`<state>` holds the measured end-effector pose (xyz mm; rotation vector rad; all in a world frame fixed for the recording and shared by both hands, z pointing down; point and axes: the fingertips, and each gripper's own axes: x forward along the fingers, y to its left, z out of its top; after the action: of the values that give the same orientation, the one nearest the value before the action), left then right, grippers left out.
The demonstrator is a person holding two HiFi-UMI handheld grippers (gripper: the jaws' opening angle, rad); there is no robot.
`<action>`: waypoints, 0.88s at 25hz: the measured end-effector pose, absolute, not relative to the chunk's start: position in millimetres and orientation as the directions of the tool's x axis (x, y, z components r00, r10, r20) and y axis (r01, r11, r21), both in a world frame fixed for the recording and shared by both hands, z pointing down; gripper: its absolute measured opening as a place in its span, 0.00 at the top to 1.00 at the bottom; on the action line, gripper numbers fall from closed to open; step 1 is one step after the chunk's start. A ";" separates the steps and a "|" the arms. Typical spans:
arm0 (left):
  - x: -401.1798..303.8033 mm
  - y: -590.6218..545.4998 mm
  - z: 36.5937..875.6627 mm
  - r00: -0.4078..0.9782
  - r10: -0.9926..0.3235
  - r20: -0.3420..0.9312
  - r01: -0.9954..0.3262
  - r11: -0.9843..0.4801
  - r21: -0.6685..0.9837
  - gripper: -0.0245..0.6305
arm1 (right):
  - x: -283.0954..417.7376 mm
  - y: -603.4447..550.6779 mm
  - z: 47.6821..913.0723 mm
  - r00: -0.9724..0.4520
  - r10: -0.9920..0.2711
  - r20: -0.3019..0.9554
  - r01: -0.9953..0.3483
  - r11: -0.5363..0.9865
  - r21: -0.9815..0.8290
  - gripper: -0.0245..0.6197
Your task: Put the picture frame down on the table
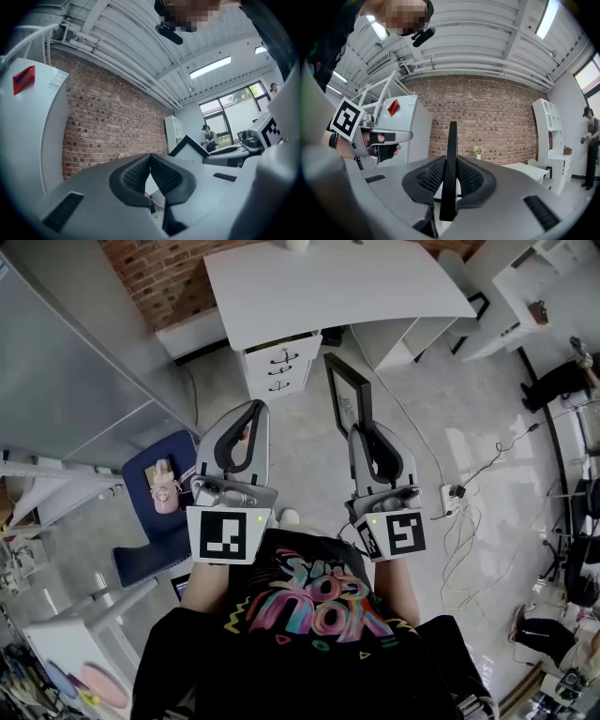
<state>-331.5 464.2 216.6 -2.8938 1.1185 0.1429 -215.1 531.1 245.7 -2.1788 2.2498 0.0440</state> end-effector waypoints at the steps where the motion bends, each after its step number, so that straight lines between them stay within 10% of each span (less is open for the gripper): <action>1: -328.7 465.5 216.5 0.735 -0.670 -0.102 -0.674 -0.739 -0.001 0.93 | -211.4 534.0 247.9 -0.032 -0.999 -0.023 -0.999 0.031 0.016 0.82; 22: -236.7 333.1 232.6 0.721 -0.686 -0.097 -0.689 -0.724 -0.002 0.93 | -114.3 407.6 281.4 -0.058 -0.998 0.027 -0.998 0.058 0.019 0.82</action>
<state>-236.7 333.1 232.6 -2.8794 1.1512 0.1388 -114.3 407.6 281.4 -2.1783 2.3090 -0.0076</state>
